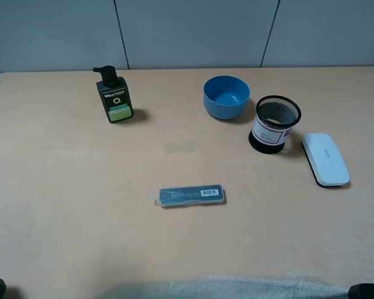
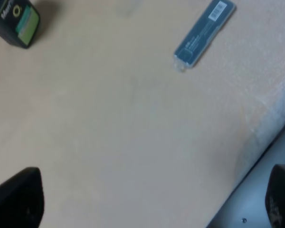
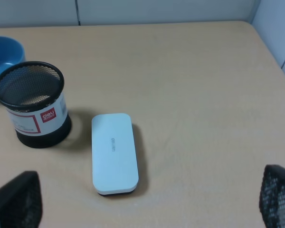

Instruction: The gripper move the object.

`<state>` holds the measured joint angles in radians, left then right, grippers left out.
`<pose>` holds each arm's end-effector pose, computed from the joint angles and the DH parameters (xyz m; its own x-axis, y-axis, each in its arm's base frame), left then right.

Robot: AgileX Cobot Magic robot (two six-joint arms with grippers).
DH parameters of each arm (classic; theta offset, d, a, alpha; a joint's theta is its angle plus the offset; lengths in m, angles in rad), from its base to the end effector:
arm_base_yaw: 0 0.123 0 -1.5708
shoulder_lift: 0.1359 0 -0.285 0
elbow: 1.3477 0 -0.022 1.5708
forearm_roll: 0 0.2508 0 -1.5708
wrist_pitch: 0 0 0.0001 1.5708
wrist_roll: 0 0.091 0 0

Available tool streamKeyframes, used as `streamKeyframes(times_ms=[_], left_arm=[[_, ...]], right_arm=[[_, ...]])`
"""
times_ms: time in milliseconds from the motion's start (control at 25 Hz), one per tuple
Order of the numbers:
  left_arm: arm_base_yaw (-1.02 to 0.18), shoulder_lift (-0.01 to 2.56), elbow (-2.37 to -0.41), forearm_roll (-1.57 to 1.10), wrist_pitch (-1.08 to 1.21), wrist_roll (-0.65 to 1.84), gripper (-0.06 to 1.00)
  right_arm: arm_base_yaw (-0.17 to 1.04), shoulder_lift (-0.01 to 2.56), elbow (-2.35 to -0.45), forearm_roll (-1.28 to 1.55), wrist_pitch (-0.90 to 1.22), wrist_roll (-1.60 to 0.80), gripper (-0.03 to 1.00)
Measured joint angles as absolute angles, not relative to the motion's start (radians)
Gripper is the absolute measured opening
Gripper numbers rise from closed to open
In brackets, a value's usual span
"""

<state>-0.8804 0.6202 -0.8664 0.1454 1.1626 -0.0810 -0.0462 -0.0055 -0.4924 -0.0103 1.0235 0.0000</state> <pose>0.0625 -0.0567 0.3551 -0.4840 0.5503 -0.6804 0.6958 0.7135 0.0821 -0.0033 -0.0006 0.2782 -0.4243 0.0142 -0.9054 0.0519 0.9986 -0.0086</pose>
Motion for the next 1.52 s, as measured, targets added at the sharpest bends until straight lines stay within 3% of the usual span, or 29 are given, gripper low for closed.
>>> streamKeyframes(times_ms=[840,1040,1240,1520], left_arm=[[-0.209,0.156,-0.528,0.074,1.136,-0.084,0.94],[-0.067,0.083,-0.501,0.039,1.09,0.013,0.94],[0.016,0.026,-0.491,-0.014,1.067,0.129,0.94],[0.023,-0.006,-0.491,-0.021,1.065,0.142,0.94]], right_arm=[[-0.046,-0.005,-0.492,-0.01,1.022,0.0,0.69],[-0.046,-0.005,-0.492,-0.01,1.022,0.0,0.69],[-0.046,-0.005,-0.492,-0.01,1.022,0.0,0.69],[-0.046,-0.005,-0.492,-0.01,1.022,0.0,0.69]])
